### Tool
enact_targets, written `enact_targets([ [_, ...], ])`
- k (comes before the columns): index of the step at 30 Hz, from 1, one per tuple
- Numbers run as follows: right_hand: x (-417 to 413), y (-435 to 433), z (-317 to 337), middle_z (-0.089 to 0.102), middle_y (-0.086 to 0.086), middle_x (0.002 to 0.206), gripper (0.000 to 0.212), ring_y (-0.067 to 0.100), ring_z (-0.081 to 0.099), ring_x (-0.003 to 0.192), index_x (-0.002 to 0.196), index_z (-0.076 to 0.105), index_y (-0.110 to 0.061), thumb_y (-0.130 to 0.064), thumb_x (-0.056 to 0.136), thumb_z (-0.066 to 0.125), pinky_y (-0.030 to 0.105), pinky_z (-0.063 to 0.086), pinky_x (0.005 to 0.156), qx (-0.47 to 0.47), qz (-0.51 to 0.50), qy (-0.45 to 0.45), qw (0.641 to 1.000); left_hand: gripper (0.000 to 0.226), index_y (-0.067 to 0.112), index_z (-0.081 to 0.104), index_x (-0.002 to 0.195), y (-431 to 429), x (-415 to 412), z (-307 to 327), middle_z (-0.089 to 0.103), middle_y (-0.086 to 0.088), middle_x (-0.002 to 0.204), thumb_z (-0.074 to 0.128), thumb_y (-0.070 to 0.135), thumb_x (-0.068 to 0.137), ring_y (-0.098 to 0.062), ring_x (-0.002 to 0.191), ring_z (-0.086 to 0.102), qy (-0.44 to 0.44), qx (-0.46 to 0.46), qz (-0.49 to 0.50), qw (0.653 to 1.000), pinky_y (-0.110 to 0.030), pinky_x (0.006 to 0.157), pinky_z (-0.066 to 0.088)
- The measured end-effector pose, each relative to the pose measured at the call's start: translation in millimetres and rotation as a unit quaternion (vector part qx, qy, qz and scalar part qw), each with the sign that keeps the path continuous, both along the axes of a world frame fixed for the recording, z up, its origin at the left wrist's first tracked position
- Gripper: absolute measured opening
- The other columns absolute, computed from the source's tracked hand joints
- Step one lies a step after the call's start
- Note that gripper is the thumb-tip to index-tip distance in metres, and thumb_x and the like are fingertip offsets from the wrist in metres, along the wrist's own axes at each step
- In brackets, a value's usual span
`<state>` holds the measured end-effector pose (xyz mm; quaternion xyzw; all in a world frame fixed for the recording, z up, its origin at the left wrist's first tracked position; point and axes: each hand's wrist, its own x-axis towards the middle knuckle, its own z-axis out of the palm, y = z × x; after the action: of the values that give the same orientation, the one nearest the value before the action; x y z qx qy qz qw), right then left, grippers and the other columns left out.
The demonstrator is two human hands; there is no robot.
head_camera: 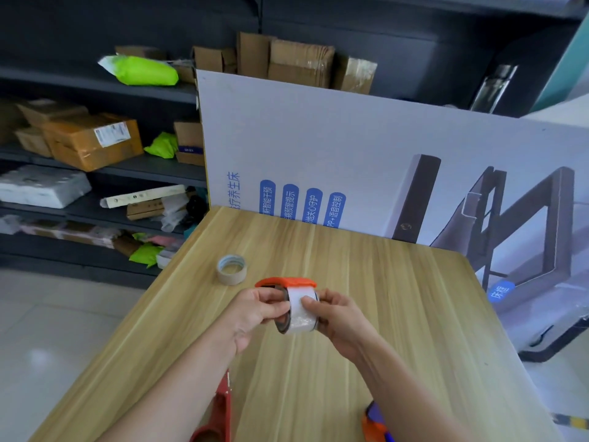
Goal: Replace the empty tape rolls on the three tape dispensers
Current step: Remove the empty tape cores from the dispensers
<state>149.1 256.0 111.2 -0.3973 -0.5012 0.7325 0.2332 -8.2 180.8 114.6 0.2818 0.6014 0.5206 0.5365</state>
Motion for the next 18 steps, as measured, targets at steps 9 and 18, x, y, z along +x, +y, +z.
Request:
enact_targets([
  [9,-20.3,-1.8,22.7,0.066,0.028,0.113,0.037,0.039,0.064,0.103,0.111,0.064,0.005,-0.024,0.087,0.065,0.048,0.048,0.096,0.02,0.052,0.031,0.998,0.011,0.008,0.077,0.068,-7.3,-21.6,2.2,0.07,-0.005,0.069,0.07,0.004,0.062,-0.016,0.06,0.058,-0.087,0.086,-0.003,0.993,-0.019,0.054,0.048],
  [18,-31.7,6.3,31.9,0.073,0.015,0.096,0.03,0.027,0.07,0.084,0.099,0.074,-0.006,-0.027,0.078,0.07,0.036,0.056,0.077,0.043,0.073,0.092,0.992,0.03,0.014,0.076,0.074,-4.4,-30.4,13.9,0.069,-0.008,0.07,0.082,0.036,0.054,-0.016,0.058,0.059,0.01,0.147,0.02,0.989,-0.024,0.06,0.048],
])
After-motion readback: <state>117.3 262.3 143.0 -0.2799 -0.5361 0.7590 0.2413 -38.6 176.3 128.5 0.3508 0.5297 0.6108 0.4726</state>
